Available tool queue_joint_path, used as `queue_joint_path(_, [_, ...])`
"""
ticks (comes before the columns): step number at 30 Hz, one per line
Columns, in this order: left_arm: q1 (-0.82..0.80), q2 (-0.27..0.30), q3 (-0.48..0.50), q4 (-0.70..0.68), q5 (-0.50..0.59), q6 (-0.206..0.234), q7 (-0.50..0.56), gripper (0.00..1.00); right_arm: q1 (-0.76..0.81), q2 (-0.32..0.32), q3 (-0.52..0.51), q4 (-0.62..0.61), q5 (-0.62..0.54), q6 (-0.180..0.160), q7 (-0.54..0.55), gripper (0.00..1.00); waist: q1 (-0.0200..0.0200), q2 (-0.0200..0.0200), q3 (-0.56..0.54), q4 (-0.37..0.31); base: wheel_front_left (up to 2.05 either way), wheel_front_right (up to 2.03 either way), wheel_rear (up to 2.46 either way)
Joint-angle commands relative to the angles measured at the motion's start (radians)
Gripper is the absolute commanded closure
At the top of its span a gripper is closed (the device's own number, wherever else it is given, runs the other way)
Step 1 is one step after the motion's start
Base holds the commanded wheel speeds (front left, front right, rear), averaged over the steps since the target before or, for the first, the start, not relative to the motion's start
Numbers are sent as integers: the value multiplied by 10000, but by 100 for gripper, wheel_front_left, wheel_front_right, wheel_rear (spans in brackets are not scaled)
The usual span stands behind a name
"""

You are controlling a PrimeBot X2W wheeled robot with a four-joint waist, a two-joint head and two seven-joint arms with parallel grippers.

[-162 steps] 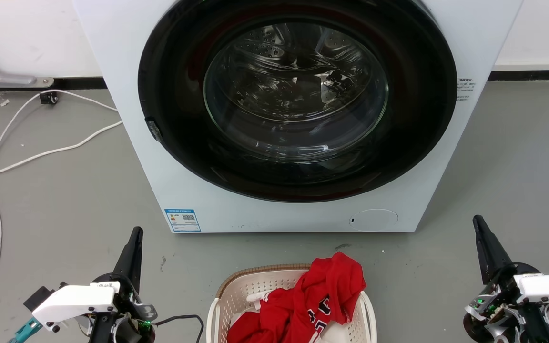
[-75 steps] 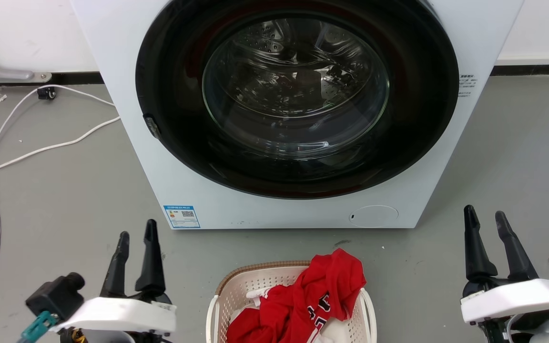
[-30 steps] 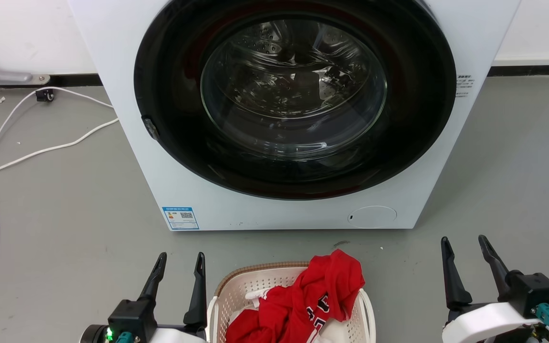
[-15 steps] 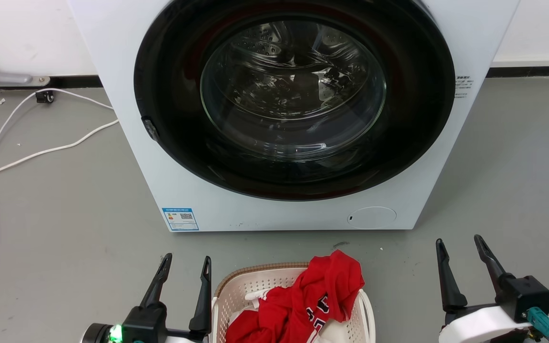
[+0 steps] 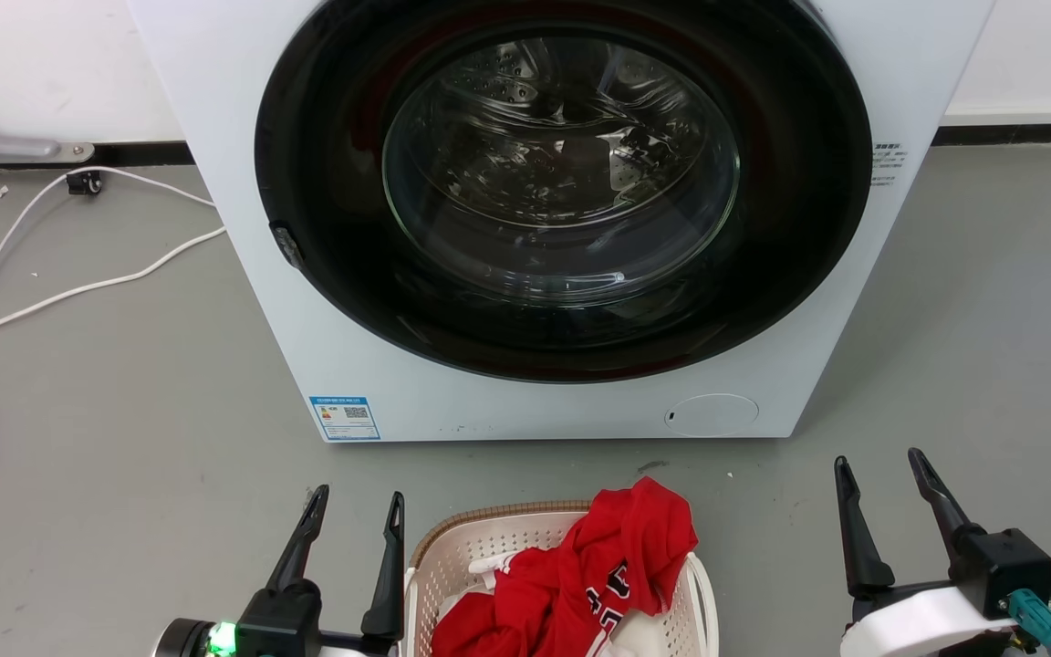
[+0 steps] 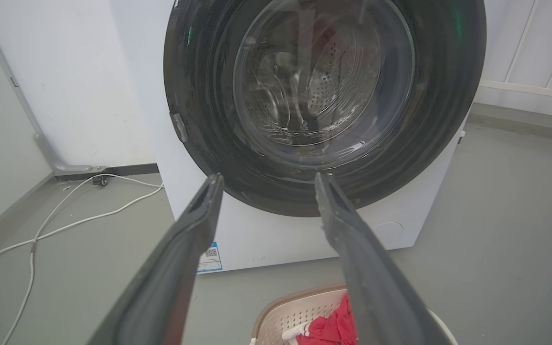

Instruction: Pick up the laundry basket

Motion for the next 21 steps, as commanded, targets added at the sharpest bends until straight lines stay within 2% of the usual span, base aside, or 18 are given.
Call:
queue_joint_path(1, [18,-9,24,7,-17,-42,-74,0,-5,-9,-1,-15,51,-3,-62,0,0,0,-1,2,0,0,0])
queue_joint_path(6, [-27,-32,162,61,-211,-69,-68,0,-97,-9,8,-14,10,-3,-49,0,0,0,162,-27,0,0,0])
queue_joint_path(12, [-430,-52,266,485,-288,-164,-55,0,-463,-9,-41,166,-223,-3,277,0,0,0,871,-129,0,0,0])
queue_joint_path(21, [-1940,-52,487,2144,-509,-421,-55,0,-1652,-7,-37,790,-275,-3,1222,0,0,0,2793,-137,0,0,0])
